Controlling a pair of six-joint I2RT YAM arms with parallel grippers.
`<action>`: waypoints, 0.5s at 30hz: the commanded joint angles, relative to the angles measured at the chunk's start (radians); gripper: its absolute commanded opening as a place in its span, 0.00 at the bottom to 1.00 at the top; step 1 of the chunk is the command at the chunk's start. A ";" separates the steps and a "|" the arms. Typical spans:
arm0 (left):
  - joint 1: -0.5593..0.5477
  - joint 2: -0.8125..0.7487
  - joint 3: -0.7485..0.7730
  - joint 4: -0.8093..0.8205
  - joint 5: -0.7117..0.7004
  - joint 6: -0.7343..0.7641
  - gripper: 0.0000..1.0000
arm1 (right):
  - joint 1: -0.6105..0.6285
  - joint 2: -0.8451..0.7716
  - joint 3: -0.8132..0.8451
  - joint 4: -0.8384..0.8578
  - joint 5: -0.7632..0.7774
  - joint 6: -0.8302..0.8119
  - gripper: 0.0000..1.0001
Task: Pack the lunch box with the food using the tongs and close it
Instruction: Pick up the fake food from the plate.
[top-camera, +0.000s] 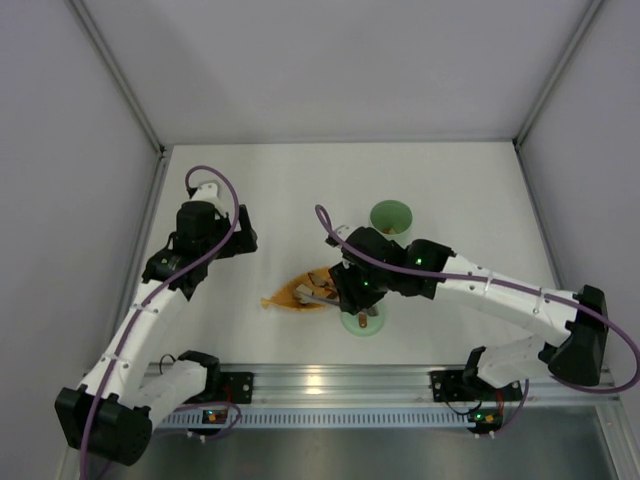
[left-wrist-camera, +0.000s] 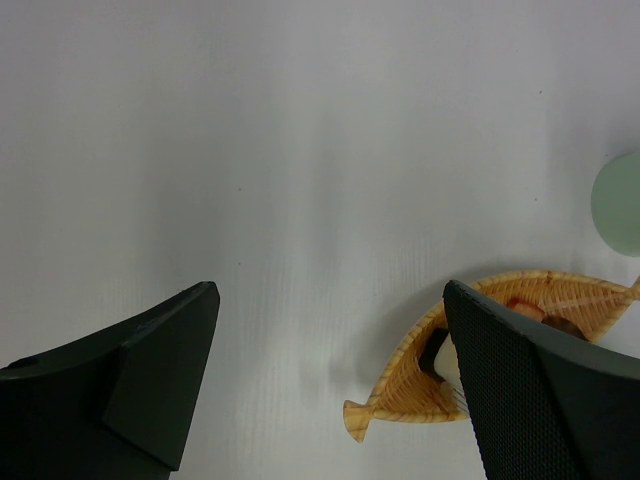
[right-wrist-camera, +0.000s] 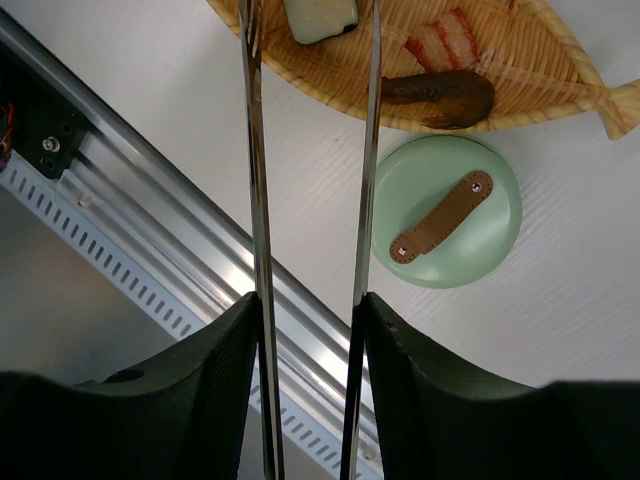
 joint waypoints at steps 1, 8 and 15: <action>0.003 0.003 0.017 0.023 0.000 0.008 0.99 | 0.017 0.009 -0.003 0.088 -0.003 -0.001 0.44; 0.003 0.003 0.017 0.025 0.002 0.006 0.99 | 0.017 0.021 -0.026 0.106 -0.003 0.000 0.44; 0.003 0.003 0.017 0.023 0.002 0.006 0.99 | 0.017 0.040 -0.036 0.129 -0.035 0.002 0.42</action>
